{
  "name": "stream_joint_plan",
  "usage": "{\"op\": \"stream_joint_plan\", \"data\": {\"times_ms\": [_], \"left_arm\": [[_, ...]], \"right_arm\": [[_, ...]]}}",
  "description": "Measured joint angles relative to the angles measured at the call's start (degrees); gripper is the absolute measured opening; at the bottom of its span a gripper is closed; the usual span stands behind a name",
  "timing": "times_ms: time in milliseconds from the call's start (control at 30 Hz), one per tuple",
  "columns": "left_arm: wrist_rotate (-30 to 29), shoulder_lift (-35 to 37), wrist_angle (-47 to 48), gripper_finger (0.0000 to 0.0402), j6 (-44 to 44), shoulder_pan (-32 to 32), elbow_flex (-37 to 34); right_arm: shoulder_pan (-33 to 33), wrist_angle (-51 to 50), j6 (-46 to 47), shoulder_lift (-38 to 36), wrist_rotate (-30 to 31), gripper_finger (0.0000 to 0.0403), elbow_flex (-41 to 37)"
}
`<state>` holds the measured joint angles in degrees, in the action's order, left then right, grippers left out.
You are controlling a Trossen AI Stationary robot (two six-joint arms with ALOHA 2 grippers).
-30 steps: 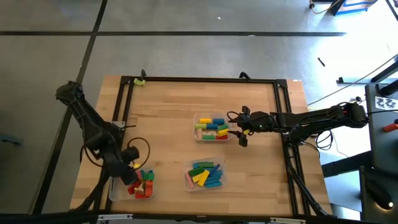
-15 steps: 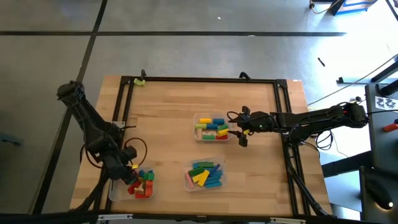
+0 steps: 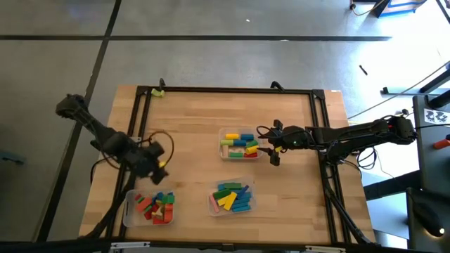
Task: Sort blocks by size
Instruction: Put the light green arch block into the bottom left transparent bin
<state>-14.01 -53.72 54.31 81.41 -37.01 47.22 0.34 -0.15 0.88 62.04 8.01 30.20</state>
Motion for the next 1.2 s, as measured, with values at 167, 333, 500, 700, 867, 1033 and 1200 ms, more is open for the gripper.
{"op": "stream_joint_plan", "data": {"times_ms": [167, 333, 500, 700, 867, 1033, 1200], "left_arm": [[-5.8, 0.6, 1.4, 0.0227, -11.1, 11.9, 0.0], [-9.1, -0.4, -0.4, 0.0227, -23.1, 26.4, 0.0], [-13.3, -2.1, -5.1, 0.0227, -34.5, 38.8, 0.0], [-14.3, -6.4, -14.0, 0.0227, -49.3, 51.0, 0.0], [-15.2, -11.4, -19.8, 0.0227, -57.9, 58.6, 0.0], [-16.3, -16.9, -24.9, 0.0227, -60.9, 65.4, 0.0], [-16.3, -22.6, -27.0, 0.0227, -60.8, 70.7, 0.0]], "right_arm": [[0.0, -0.1, -0.1, 0.0, 0.0, 0.0231, 0.0], [0.0, -0.1, -0.1, 0.0, 0.0, 0.0231, 0.0], [0.0, -0.4, -0.1, 0.0, 0.0, 0.0231, 0.0], [0.0, -0.4, -1.1, 0.0, 0.0, 0.0231, 0.0], [0.0, 1.2, -3.7, 0.0, 0.5, 0.0231, 0.0], [0.0, 3.6, -5.9, 0.0, 0.5, 0.0231, 0.0], [0.0, 3.9, -7.2, 0.0, 0.6, 0.0231, 0.0]]}}
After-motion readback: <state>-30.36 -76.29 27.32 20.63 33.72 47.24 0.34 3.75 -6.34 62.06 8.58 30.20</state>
